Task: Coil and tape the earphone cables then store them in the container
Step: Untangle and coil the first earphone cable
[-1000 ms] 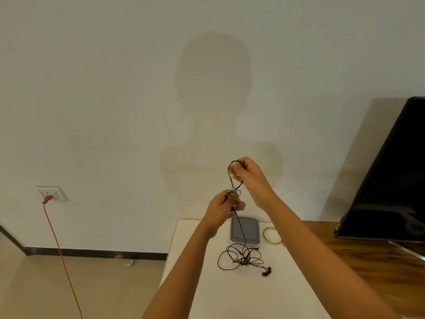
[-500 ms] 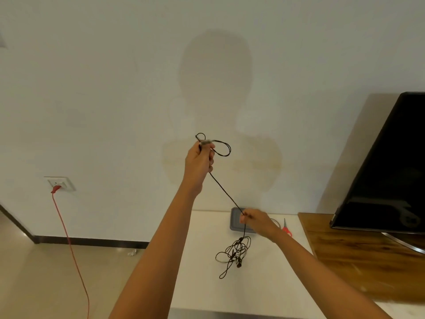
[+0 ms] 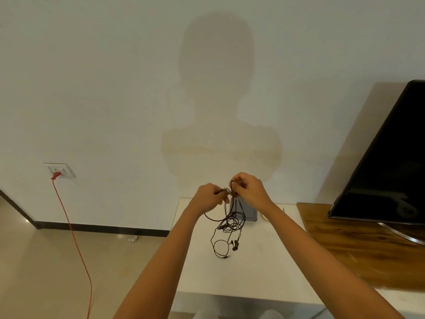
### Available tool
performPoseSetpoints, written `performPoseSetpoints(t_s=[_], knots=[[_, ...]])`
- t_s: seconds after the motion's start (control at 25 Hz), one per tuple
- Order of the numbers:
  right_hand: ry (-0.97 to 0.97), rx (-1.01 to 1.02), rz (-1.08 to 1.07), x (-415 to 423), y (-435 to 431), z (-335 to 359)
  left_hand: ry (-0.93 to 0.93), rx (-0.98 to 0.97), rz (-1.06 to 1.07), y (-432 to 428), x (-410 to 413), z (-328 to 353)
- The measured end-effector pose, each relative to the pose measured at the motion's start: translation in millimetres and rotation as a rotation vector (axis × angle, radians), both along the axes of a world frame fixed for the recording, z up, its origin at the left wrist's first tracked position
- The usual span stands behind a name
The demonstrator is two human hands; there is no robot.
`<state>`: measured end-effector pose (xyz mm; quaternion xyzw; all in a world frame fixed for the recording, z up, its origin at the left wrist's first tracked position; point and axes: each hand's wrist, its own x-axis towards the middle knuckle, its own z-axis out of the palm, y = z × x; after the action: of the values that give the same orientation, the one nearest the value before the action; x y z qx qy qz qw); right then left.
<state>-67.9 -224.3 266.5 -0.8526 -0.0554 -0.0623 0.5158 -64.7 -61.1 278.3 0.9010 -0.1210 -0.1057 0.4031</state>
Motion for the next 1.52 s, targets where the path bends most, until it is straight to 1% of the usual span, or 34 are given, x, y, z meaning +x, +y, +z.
performPoseSetpoints(t_s=[0.04,0.08,0.12,0.16,0.2,0.28,0.36,0.44,0.48,0.56,0.68,0.72,0.76,0.84,0.92,1.16,1.24,1.36,1.44,1.52], knots=[[0.02,-0.01,0.025,0.7,-3.0,-6.1,0.018,-0.129,0.09,1.4,-1.1,1.9],[0.041,-0.018,0.056,0.7,-5.5,-14.3,0.069,-0.292,0.181,2.6,-2.3,6.1],[0.061,-0.036,0.07,0.0,-6.9,-23.5,0.118,-0.411,0.245,3.8,-1.2,9.2],[0.075,-0.058,0.062,-1.2,-7.0,-31.9,0.148,-0.443,0.258,4.8,0.4,11.4],[0.077,-0.075,0.031,-2.0,-5.9,-38.7,0.156,-0.375,0.238,4.8,2.3,10.2],[0.026,-0.113,-0.005,-0.1,-3.2,-47.3,0.196,-0.149,0.161,0.9,4.0,0.9],[-0.063,-0.189,0.066,4.1,1.1,-49.8,0.212,0.007,0.087,-3.7,5.0,-15.0],[-0.086,-0.257,0.115,6.1,4.6,-50.7,0.223,0.022,0.096,-5.9,8.0,-27.9],[-0.072,-0.248,0.119,6.1,4.8,-52.9,0.239,0.011,0.131,-5.2,9.5,-29.5],[-0.002,-0.136,0.135,5.1,3.4,-61.5,0.25,0.004,0.195,-2.2,12.7,-29.5],[0.13,0.079,0.208,2.5,2.7,-79.3,0.181,0.013,0.252,-2.3,11.9,-24.3],[0.16,0.107,0.212,1.6,2.0,-85.6,0.151,-0.048,0.286,-4.3,10.0,-20.7],[0.184,0.097,0.206,1.1,1.0,-93.7,0.145,-0.172,0.338,-5.9,9.5,-17.8],[0.23,0.006,0.202,-1.2,-3.9,-115.1,0.16,-0.467,0.442,-6.1,11.6,-8.7],[0.292,-0.064,0.2,-6.0,-9.5,-137.0,0.137,-0.65,0.461,-3.4,16.4,1.5],[0.408,-0.172,0.087,-26.4,-38.2,-187.8,-0.091,-0.891,0.396,0.8,25.2,36.3],[0.429,-0.197,0.029,-29.4,-47.1,-196.6,-0.169,-0.905,0.381,3.2,29.9,42.1],[0.468,-0.23,-0.09,-28.6,-56.8,-202.5,-0.234,-0.934,0.427,7.2,32.9,44.1],[0.536,-0.294,-0.114,-27.9,-66.1,-211.8,-0.264,-0.991,0.471,10.3,32.5,45.3],[0.619,-0.402,-0.114,-29.3,-75.5,-219.0,-0.278,-1.025,0.485,13.4,31.6,47.0]])
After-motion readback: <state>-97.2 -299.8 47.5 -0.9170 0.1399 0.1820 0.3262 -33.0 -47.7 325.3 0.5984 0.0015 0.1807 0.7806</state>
